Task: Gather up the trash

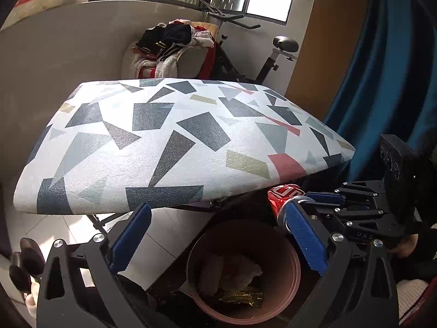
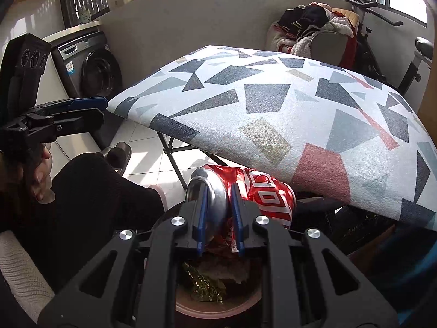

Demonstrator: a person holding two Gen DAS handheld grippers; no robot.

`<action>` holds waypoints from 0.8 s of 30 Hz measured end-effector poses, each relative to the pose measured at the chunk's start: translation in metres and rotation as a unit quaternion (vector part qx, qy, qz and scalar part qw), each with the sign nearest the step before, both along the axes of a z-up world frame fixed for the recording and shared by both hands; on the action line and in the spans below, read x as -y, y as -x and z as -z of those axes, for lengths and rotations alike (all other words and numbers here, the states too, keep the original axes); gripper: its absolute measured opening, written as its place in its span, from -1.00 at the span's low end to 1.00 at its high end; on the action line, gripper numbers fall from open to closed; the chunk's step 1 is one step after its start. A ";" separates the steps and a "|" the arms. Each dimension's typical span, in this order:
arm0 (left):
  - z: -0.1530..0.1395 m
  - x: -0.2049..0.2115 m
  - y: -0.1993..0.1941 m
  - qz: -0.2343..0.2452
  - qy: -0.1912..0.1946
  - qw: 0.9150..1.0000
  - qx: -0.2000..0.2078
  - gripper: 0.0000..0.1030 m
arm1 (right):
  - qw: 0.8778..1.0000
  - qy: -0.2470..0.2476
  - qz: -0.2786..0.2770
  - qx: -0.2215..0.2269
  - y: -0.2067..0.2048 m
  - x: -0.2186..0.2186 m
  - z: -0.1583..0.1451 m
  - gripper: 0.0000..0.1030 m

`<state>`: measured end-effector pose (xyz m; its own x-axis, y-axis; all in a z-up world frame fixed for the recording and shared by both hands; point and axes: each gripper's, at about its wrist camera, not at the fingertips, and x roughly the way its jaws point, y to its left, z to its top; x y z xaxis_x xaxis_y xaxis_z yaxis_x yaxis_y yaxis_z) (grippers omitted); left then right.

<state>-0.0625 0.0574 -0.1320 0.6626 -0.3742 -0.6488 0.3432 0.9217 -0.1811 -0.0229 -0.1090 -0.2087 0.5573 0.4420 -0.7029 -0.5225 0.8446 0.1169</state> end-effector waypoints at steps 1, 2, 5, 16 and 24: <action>0.000 0.000 0.000 -0.001 0.000 1.000 0.000 0.88 | 1.000 0.001 -0.002 -0.005 0.000 -0.002 0.002 -0.61; 0.000 0.000 -0.001 -0.001 -0.001 1.000 0.000 0.88 | 1.000 0.003 -0.003 -0.009 -0.001 -0.002 0.004 -0.60; 0.002 -0.001 -0.002 -0.004 -0.001 1.000 -0.002 0.88 | 1.000 0.006 -0.004 -0.026 -0.003 -0.004 0.012 -0.60; 0.004 0.000 -0.004 -0.006 -0.002 1.000 -0.007 0.88 | 0.999 0.019 0.015 -0.044 -0.006 -0.003 0.023 0.21; 0.001 0.005 -0.005 -0.001 -0.014 1.000 0.001 0.88 | 0.996 0.022 0.071 -0.040 -0.016 0.011 0.014 0.88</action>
